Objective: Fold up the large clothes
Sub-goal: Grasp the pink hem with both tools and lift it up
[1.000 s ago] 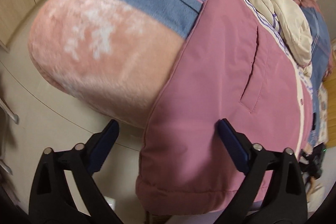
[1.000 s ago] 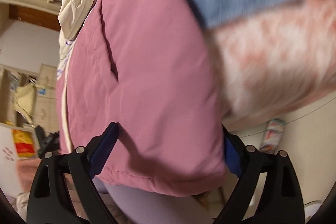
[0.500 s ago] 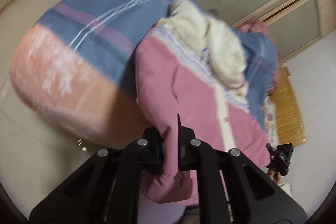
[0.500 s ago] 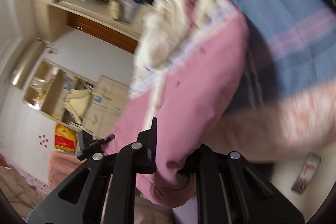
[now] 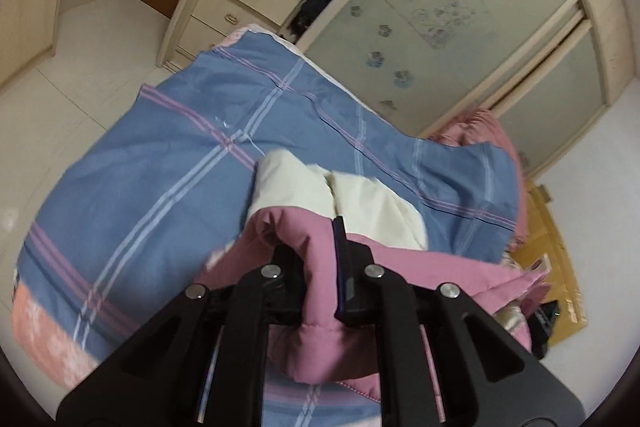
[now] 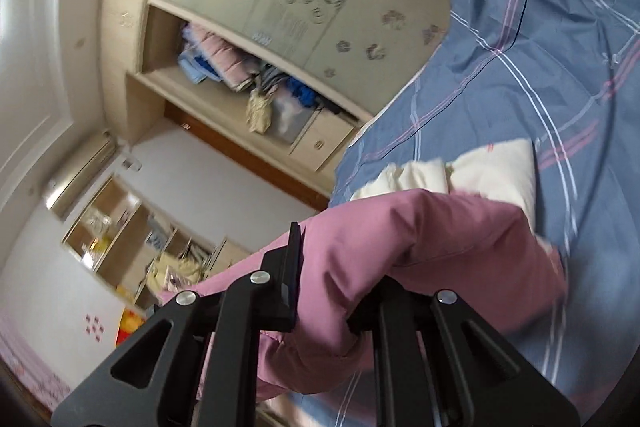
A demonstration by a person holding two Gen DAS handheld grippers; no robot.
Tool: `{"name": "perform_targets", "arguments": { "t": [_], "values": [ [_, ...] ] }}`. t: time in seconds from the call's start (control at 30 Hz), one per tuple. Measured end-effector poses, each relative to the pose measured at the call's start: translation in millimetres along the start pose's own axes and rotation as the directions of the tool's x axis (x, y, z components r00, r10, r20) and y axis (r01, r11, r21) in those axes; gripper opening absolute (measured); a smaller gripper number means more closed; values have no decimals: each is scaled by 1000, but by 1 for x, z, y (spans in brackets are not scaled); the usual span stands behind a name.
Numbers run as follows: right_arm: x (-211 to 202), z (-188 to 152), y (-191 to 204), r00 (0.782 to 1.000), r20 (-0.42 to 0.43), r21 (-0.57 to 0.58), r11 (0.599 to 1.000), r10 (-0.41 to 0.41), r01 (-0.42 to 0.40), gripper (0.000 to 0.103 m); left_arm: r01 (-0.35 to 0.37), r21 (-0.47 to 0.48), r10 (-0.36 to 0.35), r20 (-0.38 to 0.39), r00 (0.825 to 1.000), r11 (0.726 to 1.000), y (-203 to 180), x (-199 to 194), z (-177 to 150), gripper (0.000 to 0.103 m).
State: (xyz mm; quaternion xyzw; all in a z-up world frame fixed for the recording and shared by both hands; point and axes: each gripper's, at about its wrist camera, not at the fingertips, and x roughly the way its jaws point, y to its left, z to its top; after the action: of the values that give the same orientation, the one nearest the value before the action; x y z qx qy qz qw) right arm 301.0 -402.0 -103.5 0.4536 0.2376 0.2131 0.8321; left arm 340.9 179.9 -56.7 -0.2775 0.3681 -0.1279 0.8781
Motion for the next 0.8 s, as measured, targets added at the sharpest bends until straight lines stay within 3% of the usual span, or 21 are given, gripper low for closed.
{"name": "perform_targets", "arguments": {
  "t": [0.13,0.23,0.3,0.37,0.43,0.53,0.57,0.6,0.63,0.7,0.73,0.8],
  "values": [
    [52,27,-43,996,-14,80,993,-84,85,16,-103,-1,103,-5,995,995,-5,72,28,12],
    [83,27,-84,989,-50,150,978,-139,145,26,-193,-3,193,-43,980,981,6,134,34,14],
    [97,23,-114,989,-70,208,968,-131,143,32,-248,2,247,-102,964,969,17,179,32,19],
    [104,23,-137,996,-64,270,959,-66,81,38,-230,-17,225,-151,963,973,33,203,34,20],
    [103,28,-155,997,-47,371,928,57,-35,45,-154,-88,137,-174,975,984,50,201,45,21],
    [85,42,-161,993,7,430,896,121,-112,62,-36,-204,1,-168,986,978,66,173,62,26],
    [73,47,-157,995,40,412,905,96,-104,68,-11,-213,-24,-161,987,977,64,162,65,29],
    [56,52,-148,995,92,384,920,42,-74,90,2,-206,-34,-150,988,979,59,151,66,33],
    [31,57,-139,982,183,341,940,-40,-25,102,8,-175,-31,-132,991,984,51,136,68,35],
    [2,60,-120,968,242,268,963,-66,-1,102,16,-74,-22,-77,997,997,23,106,67,42],
    [-3,59,-110,973,224,236,972,-64,9,102,24,-40,-26,-56,998,999,13,93,65,43],
    [-7,49,-73,983,161,95,992,-94,79,102,62,7,-62,-18,998,998,-8,72,64,60]
  ]
}}
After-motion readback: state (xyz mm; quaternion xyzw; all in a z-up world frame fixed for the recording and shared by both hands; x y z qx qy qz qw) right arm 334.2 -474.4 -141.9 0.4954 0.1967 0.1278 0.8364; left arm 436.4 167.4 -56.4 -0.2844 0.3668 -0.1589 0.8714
